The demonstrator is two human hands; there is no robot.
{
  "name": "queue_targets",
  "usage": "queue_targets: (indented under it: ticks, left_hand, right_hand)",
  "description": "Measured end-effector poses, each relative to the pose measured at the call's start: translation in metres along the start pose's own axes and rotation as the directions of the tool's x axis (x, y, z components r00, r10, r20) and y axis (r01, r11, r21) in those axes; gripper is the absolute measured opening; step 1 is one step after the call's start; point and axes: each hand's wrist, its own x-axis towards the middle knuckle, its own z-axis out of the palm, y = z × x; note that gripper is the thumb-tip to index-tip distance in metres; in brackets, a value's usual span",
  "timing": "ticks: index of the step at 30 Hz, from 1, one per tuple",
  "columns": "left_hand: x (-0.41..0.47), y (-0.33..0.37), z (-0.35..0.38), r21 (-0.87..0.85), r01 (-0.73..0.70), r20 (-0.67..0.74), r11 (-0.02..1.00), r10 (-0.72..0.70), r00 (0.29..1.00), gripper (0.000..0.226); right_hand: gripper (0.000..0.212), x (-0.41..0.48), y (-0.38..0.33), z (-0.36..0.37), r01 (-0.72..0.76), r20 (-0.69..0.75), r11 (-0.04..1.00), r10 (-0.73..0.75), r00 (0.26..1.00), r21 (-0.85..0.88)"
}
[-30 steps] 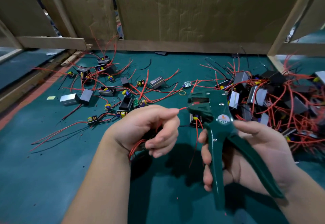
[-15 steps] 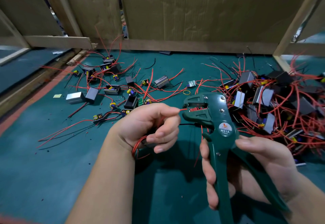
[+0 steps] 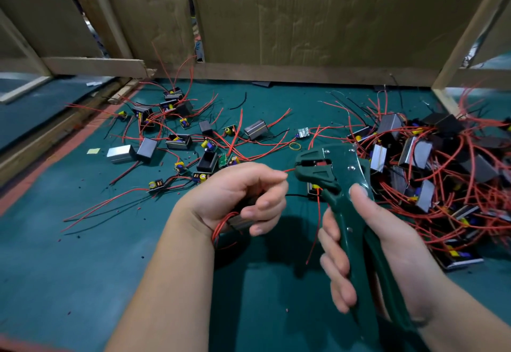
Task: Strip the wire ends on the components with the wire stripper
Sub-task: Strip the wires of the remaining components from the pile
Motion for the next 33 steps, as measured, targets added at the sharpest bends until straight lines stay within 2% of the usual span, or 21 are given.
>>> queue_targets:
  ticks: [5,8,9,11,12,13,14,15,16,17,18,19,20,25,27,30,31,33]
  left_hand:
    - [0.008,-0.001,-0.004,0.124,0.056,-0.177,0.991,-0.034,0.984,0.04]
    - [0.009,0.002,-0.009,0.071,-0.035,-0.34,0.997,0.057,0.939,0.02]
    - [0.01,0.002,-0.01,0.008,-0.116,-0.393,0.993,0.11,0.913,0.027]
    - [0.016,-0.001,-0.012,-0.076,-0.286,-0.495,0.955,0.213,0.842,0.073]
    - [0.022,-0.003,-0.009,-0.064,-0.329,-0.512,0.942,0.251,0.821,0.083]
    - [0.028,-0.007,-0.005,0.006,-0.323,-0.523,0.946,0.279,0.806,0.088]
    - [0.034,-0.011,0.002,0.156,-0.255,-0.542,0.954,0.298,0.786,0.091]
    - [0.039,-0.015,0.008,0.355,-0.148,-0.546,0.923,0.333,0.769,0.091]
    - [0.044,-0.022,0.01,0.569,-0.03,-0.502,0.822,0.376,0.779,0.087]
    - [0.048,-0.028,0.011,0.761,0.071,-0.44,0.644,0.433,0.787,0.082]
    - [0.05,-0.032,0.013,0.886,0.104,-0.348,0.452,0.499,0.793,0.076]
    - [0.051,-0.033,0.013,0.941,0.098,-0.268,0.324,0.537,0.8,0.07]
    - [0.05,-0.033,0.014,0.959,0.085,-0.228,0.271,0.556,0.799,0.065]
    - [0.041,-0.026,0.009,0.959,0.128,-0.258,0.254,0.59,0.765,0.088]
    - [0.045,-0.028,0.013,0.941,0.136,-0.293,0.311,0.54,0.789,0.077]
    - [0.055,-0.035,0.025,0.916,0.169,-0.324,0.363,0.426,0.845,0.047]
    - [0.056,-0.037,0.028,0.918,0.167,-0.321,0.361,0.427,0.845,0.042]
    - [0.056,-0.039,0.03,0.947,0.12,-0.267,0.298,0.519,0.812,0.046]
  right_hand:
    - [0.056,-0.001,-0.01,0.0,0.154,0.008,0.979,-0.157,0.988,0.136]
    - [0.053,-0.004,-0.025,-0.006,0.292,-0.046,0.945,-0.288,0.956,0.148]
    - [0.051,-0.006,-0.029,-0.008,0.333,-0.069,0.932,-0.326,0.943,0.143]
    - [0.048,-0.01,-0.035,-0.014,0.377,-0.081,0.914,-0.369,0.926,0.149]
    - [0.048,-0.011,-0.037,-0.017,0.381,-0.065,0.91,-0.376,0.924,0.161]
    - [0.048,-0.011,-0.038,-0.019,0.377,-0.04,0.908,-0.377,0.926,0.181]
    - [0.047,-0.011,-0.038,-0.02,0.366,-0.008,0.907,-0.373,0.928,0.207]
    - [0.047,-0.01,-0.037,-0.022,0.344,0.025,0.907,-0.36,0.933,0.243]
    - [0.046,-0.009,-0.036,-0.023,0.317,0.071,0.904,-0.35,0.934,0.285]
    - [0.046,-0.008,-0.035,-0.024,0.283,0.134,0.897,-0.344,0.929,0.338]
    - [0.047,-0.007,-0.034,-0.024,0.248,0.186,0.888,-0.339,0.922,0.386]
    - [0.048,-0.007,-0.033,-0.023,0.229,0.202,0.884,-0.332,0.921,0.407]
    - [0.048,-0.007,-0.033,-0.024,0.23,0.184,0.888,-0.322,0.928,0.397]
    - [0.048,-0.007,-0.03,-0.024,0.29,0.114,0.91,-0.336,0.935,0.296]
    - [0.048,-0.007,-0.03,-0.021,0.277,0.109,0.918,-0.318,0.942,0.286]
    - [0.049,-0.006,-0.026,-0.016,0.253,0.112,0.934,-0.287,0.951,0.252]
    - [0.05,-0.005,-0.024,-0.015,0.248,0.1,0.939,-0.278,0.955,0.239]
    - [0.055,-0.002,-0.021,-0.011,0.238,0.036,0.949,-0.25,0.967,0.206]
